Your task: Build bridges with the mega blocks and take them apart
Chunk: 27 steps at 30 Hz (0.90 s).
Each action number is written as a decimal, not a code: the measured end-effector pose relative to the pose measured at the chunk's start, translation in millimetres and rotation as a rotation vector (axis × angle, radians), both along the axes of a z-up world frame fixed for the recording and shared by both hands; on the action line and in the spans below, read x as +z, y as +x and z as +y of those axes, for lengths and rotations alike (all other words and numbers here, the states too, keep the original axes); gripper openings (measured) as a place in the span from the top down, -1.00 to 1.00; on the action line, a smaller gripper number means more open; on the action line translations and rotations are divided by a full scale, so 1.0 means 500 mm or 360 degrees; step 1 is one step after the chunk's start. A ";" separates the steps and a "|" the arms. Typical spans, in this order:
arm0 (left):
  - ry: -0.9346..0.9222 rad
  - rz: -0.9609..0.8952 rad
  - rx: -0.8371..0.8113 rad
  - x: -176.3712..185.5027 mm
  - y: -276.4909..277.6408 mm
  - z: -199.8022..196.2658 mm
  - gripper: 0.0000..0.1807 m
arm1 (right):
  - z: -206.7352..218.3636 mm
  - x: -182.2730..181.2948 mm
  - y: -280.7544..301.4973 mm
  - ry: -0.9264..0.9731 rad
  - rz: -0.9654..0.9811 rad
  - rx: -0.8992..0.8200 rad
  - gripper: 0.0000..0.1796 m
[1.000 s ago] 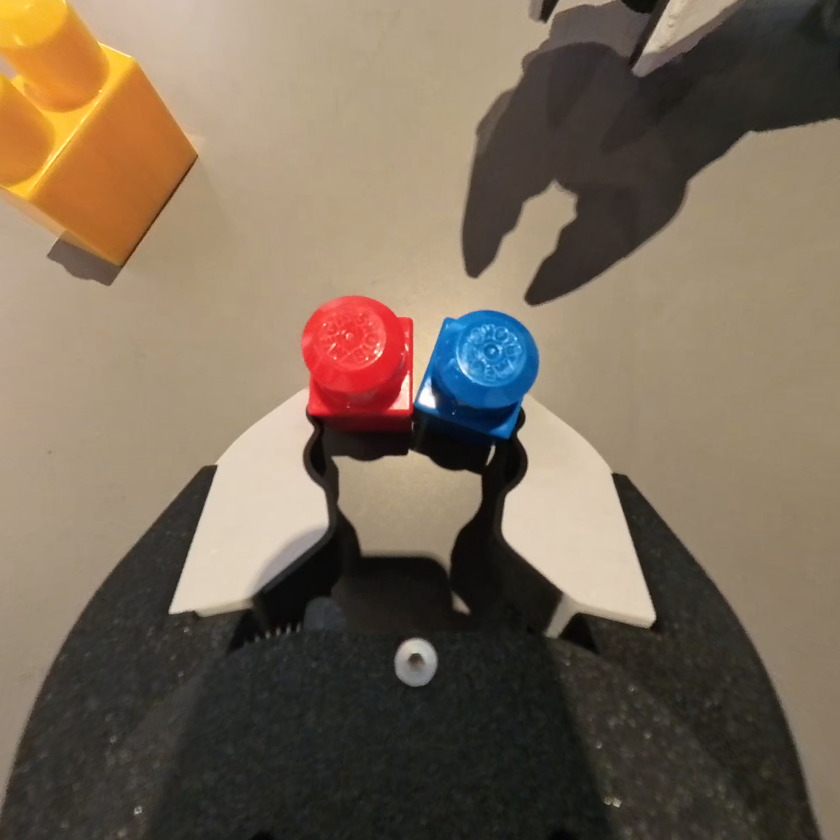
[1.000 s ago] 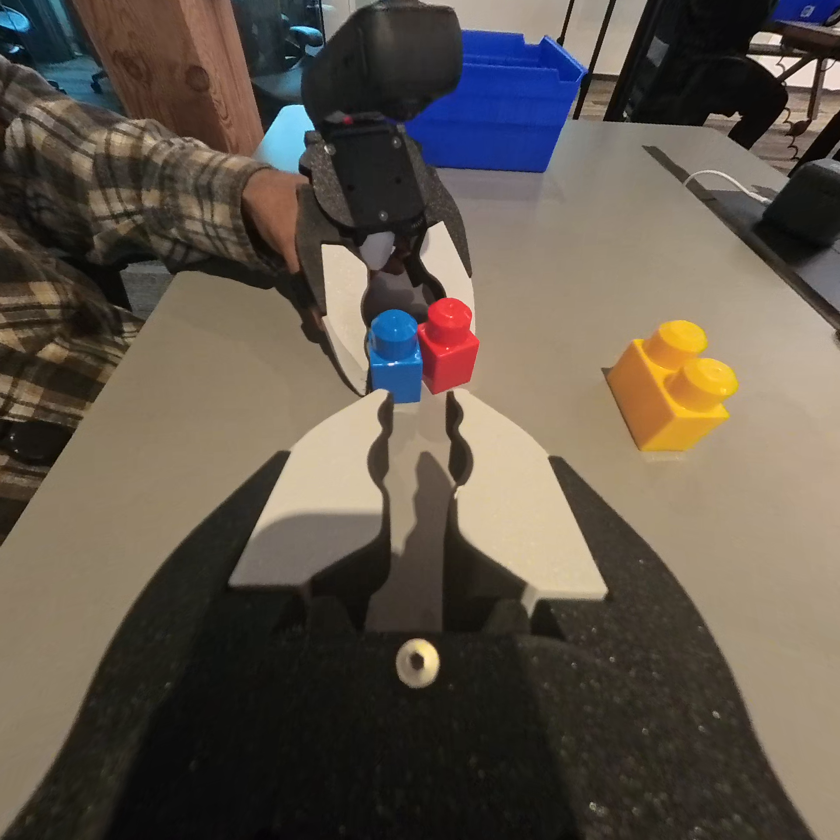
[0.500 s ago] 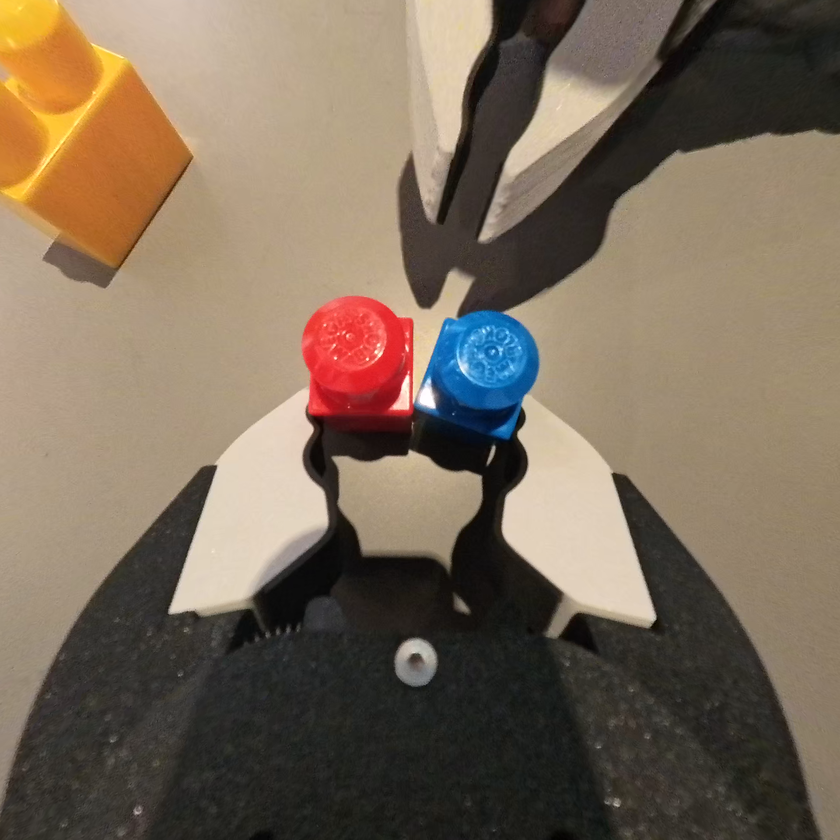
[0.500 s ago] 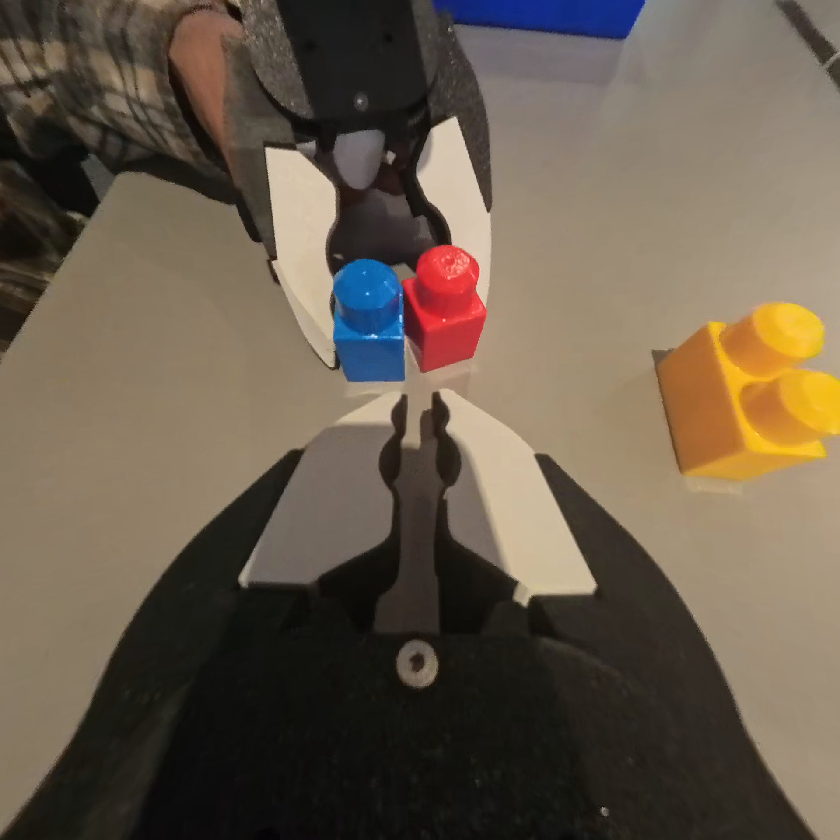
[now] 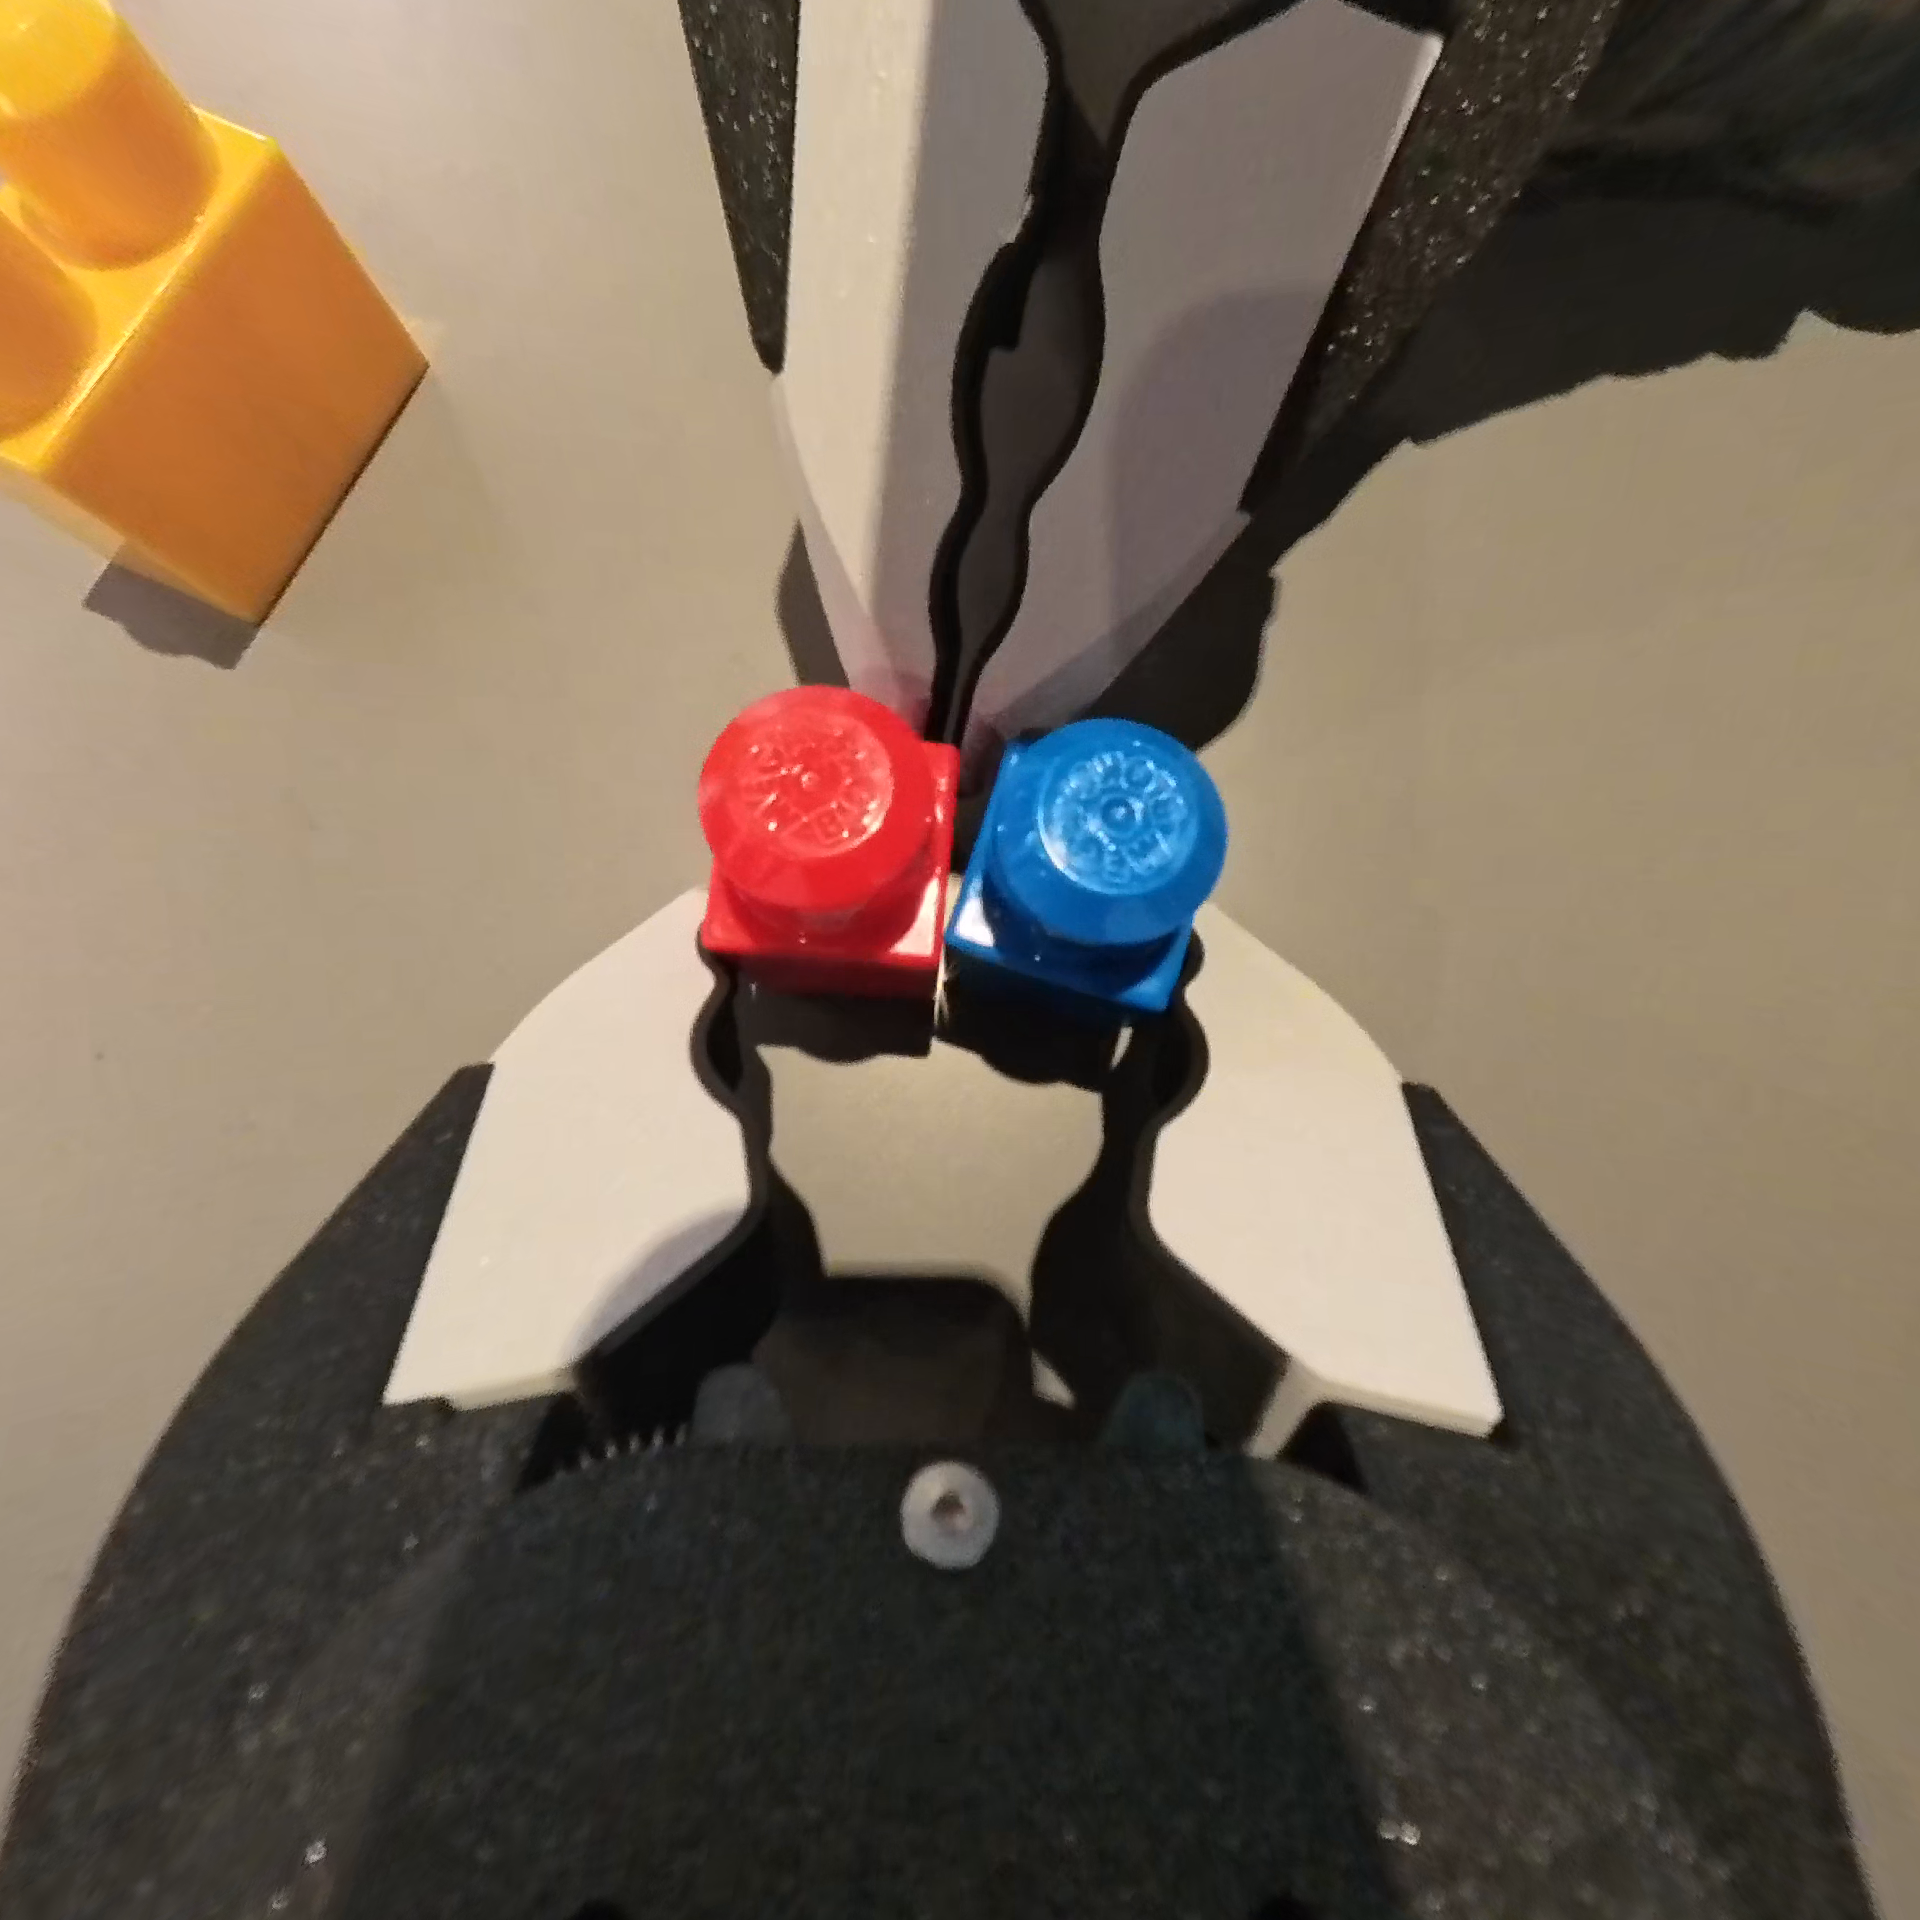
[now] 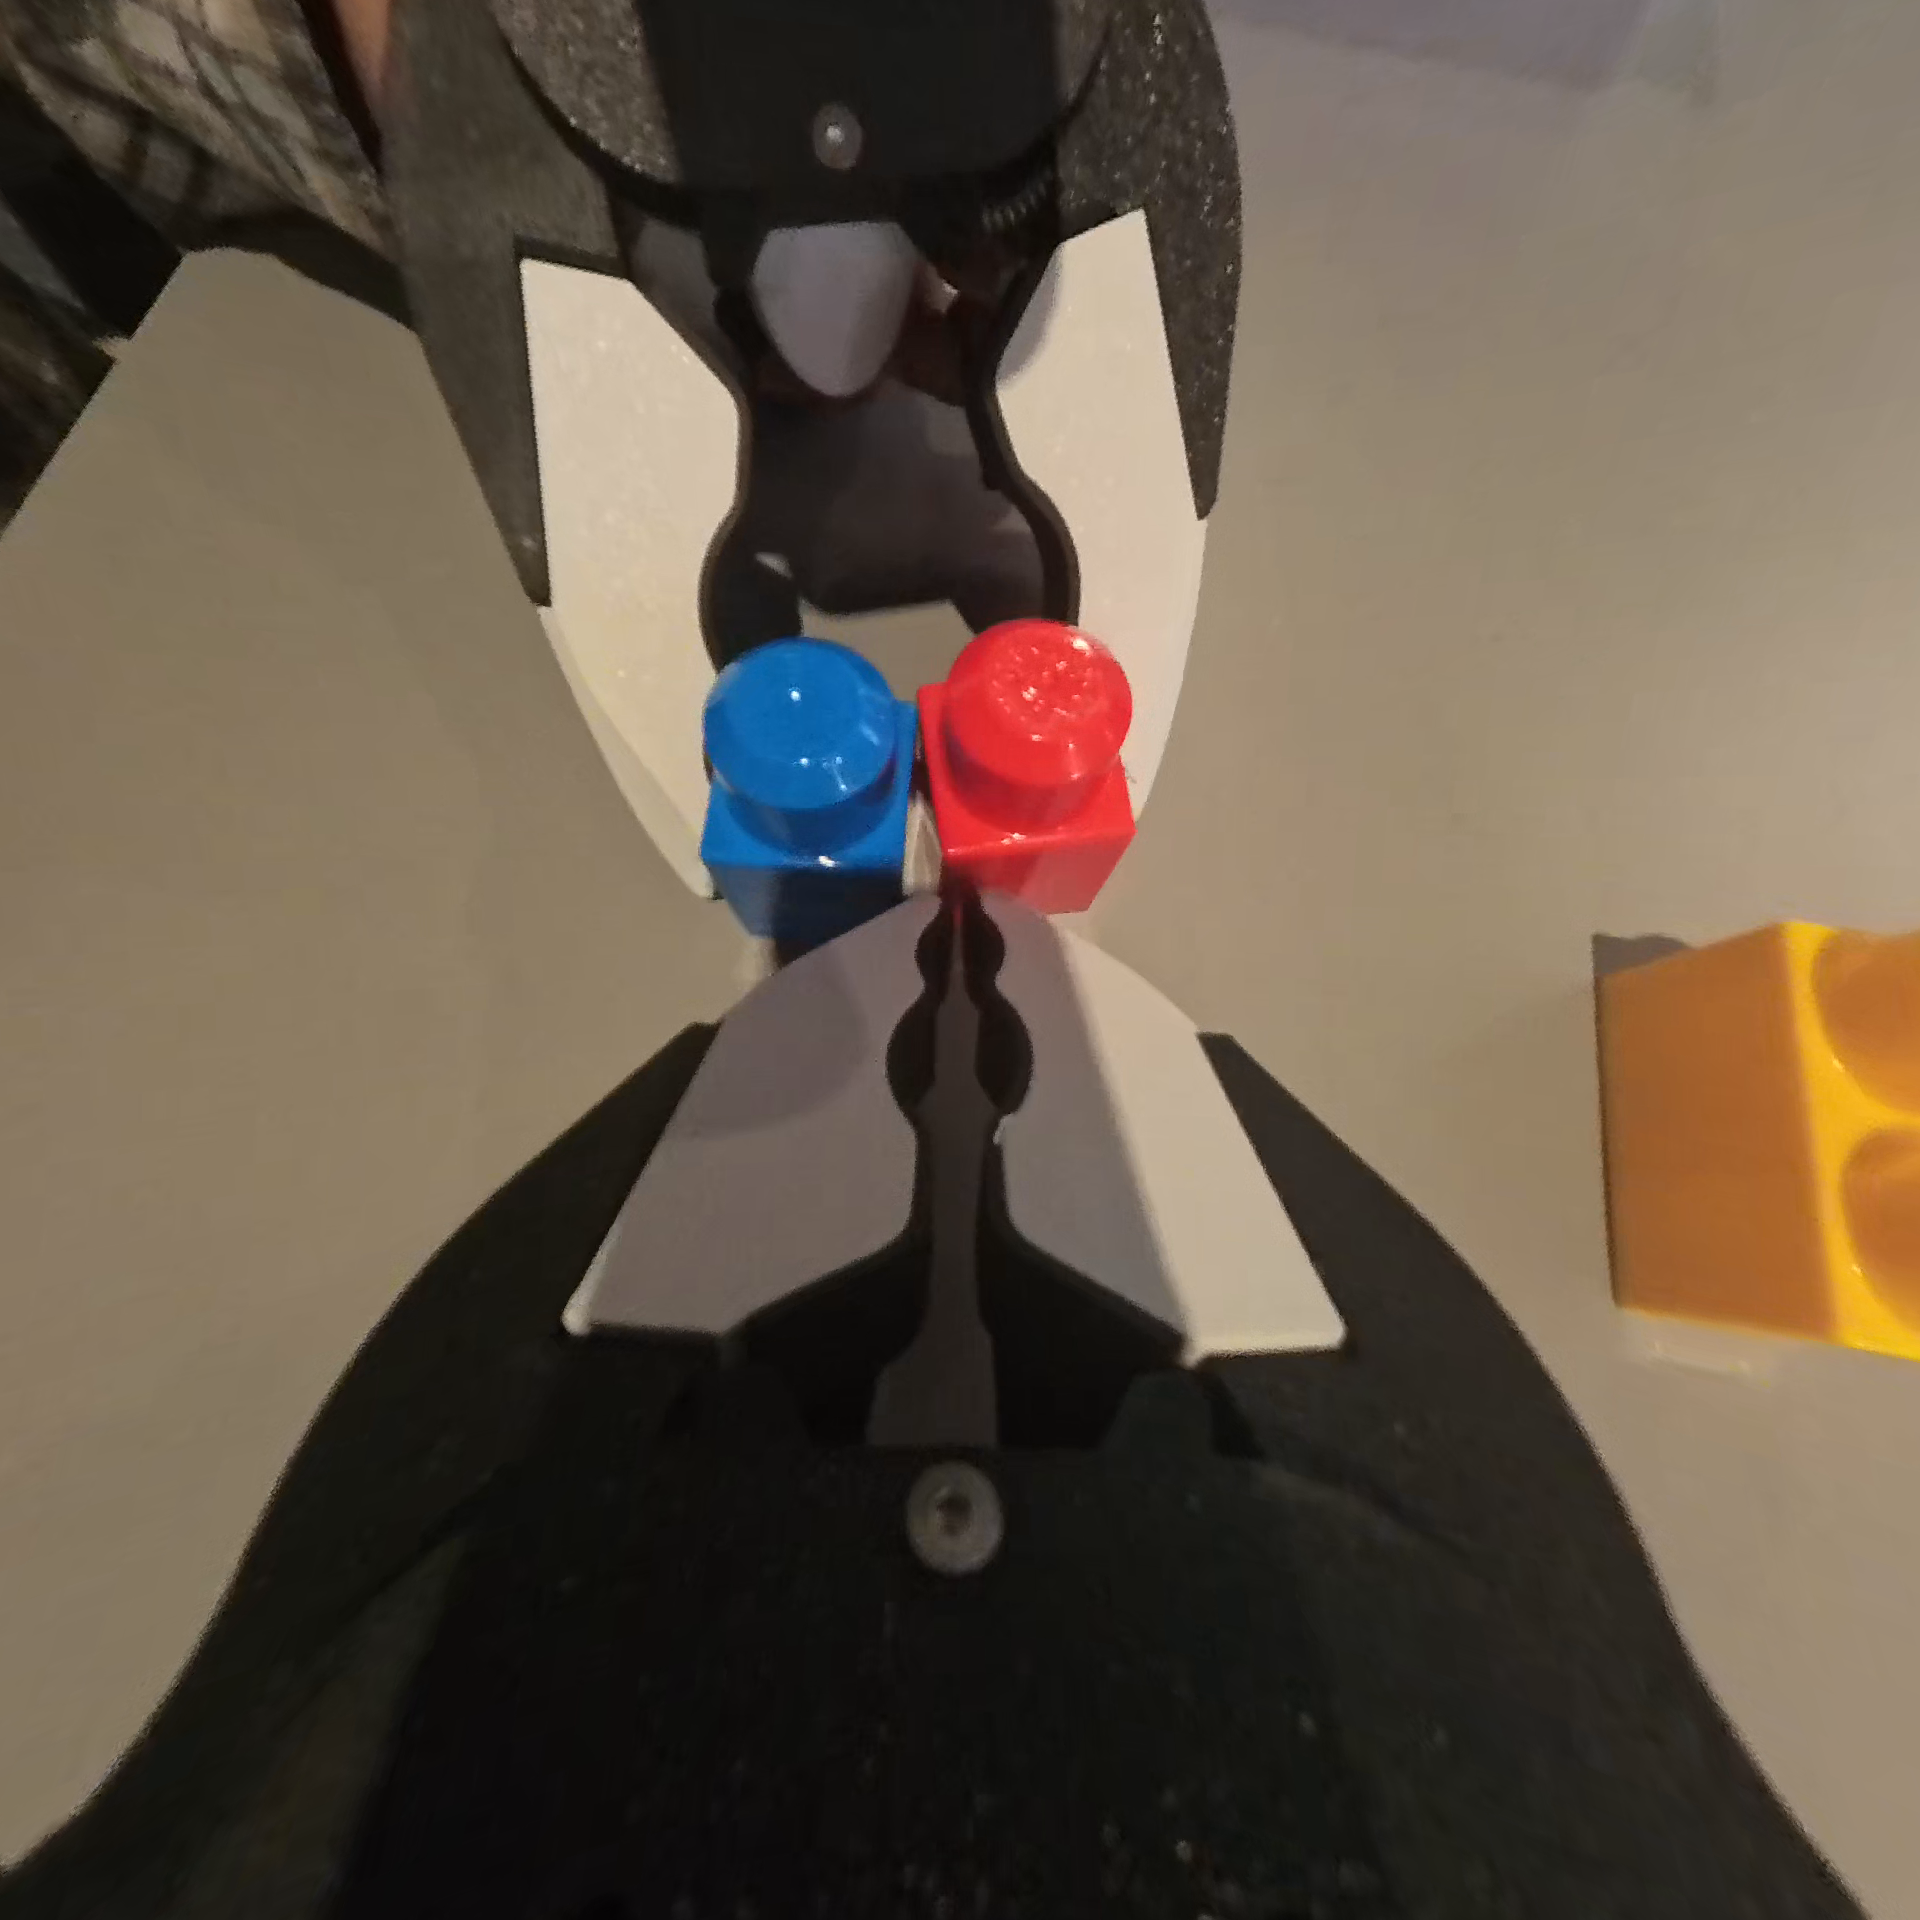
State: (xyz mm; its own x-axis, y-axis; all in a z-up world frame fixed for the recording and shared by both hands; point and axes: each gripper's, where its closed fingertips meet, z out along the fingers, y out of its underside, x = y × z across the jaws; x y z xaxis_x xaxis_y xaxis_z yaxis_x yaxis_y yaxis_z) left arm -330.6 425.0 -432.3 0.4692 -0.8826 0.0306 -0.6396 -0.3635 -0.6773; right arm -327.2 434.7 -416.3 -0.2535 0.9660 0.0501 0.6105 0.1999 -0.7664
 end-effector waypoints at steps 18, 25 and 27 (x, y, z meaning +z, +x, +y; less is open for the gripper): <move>0.0010 0.0010 -0.0040 0.000 -0.003 -0.002 0.11 | 0.005 -0.002 0.028 0.0030 -0.0013 -0.0060 0.91; 0.0007 0.0008 -0.0045 0.000 -0.004 -0.003 0.11 | -0.023 0.000 0.021 0.0003 -0.0013 -0.0039 0.92; 0.0010 0.0011 -0.0050 0.000 -0.006 -0.004 0.11 | -0.020 -0.002 0.014 -0.0011 -0.0027 -0.0059 0.92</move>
